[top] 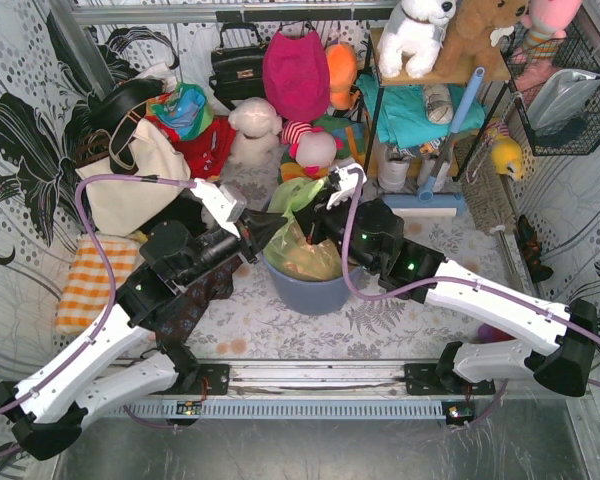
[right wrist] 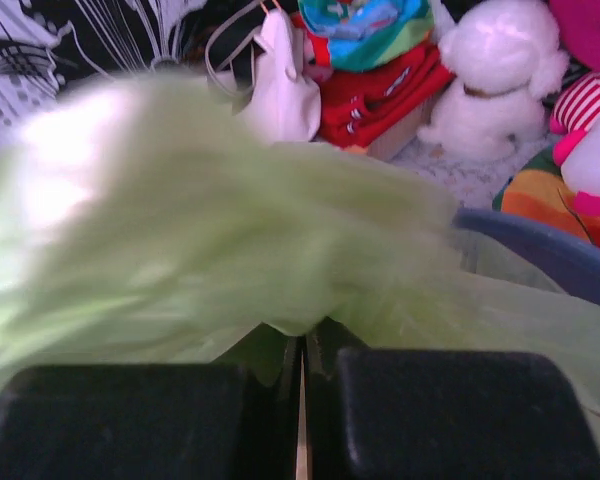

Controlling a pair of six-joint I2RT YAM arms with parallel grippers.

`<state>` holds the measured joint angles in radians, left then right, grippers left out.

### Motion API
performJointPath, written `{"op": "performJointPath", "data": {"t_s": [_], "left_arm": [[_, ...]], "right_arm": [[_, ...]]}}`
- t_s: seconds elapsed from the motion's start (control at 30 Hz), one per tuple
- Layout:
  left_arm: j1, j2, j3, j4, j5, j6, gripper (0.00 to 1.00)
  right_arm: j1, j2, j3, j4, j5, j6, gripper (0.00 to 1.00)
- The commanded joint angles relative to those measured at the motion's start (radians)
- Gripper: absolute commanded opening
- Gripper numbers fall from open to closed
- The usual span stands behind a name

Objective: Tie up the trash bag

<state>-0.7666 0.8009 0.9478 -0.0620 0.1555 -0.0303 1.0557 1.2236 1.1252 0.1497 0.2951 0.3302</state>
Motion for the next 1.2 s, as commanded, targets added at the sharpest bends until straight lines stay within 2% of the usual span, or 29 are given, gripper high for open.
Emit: {"op": "performJointPath", "data": {"t_s": [0.0, 0.3, 0.6, 0.63, 0.73, 0.77, 0.8, 0.97, 1.17], "left_arm": [[0.004, -0.019, 0.012, 0.021, 0.032, -0.033, 0.0], [0.004, -0.028, -0.034, 0.026, 0.034, -0.072, 0.0], [0.005, -0.033, -0.039, 0.001, 0.022, -0.074, 0.0], [0.005, -0.036, -0.032, -0.002, 0.006, -0.068, 0.04], [0.004, -0.045, -0.005, -0.003, -0.056, -0.038, 0.35], [0.004, -0.046, 0.006, -0.005, -0.076, -0.02, 0.48], [0.004, -0.045, 0.018, -0.006, -0.091, -0.004, 0.55], [0.004, -0.038, 0.081, -0.009, -0.147, 0.075, 0.68], [0.004, 0.016, 0.14, -0.012, -0.17, 0.173, 0.76]], "right_arm": [[0.009, -0.023, -0.032, 0.221, 0.077, 0.023, 0.0], [0.027, -0.065, -0.144, 0.424, 0.174, -0.001, 0.0], [0.028, -0.128, -0.191, 0.454, 0.234, -0.035, 0.0], [0.029, -0.133, -0.188, 0.441, 0.233, -0.034, 0.0], [0.028, -0.144, -0.175, 0.39, 0.218, -0.023, 0.0], [0.028, -0.147, -0.168, 0.353, 0.213, -0.015, 0.0], [0.028, -0.152, -0.16, 0.321, 0.206, -0.003, 0.0], [0.029, -0.175, -0.096, 0.112, 0.154, 0.093, 0.0], [0.028, -0.181, -0.014, -0.097, 0.068, 0.192, 0.0]]}}
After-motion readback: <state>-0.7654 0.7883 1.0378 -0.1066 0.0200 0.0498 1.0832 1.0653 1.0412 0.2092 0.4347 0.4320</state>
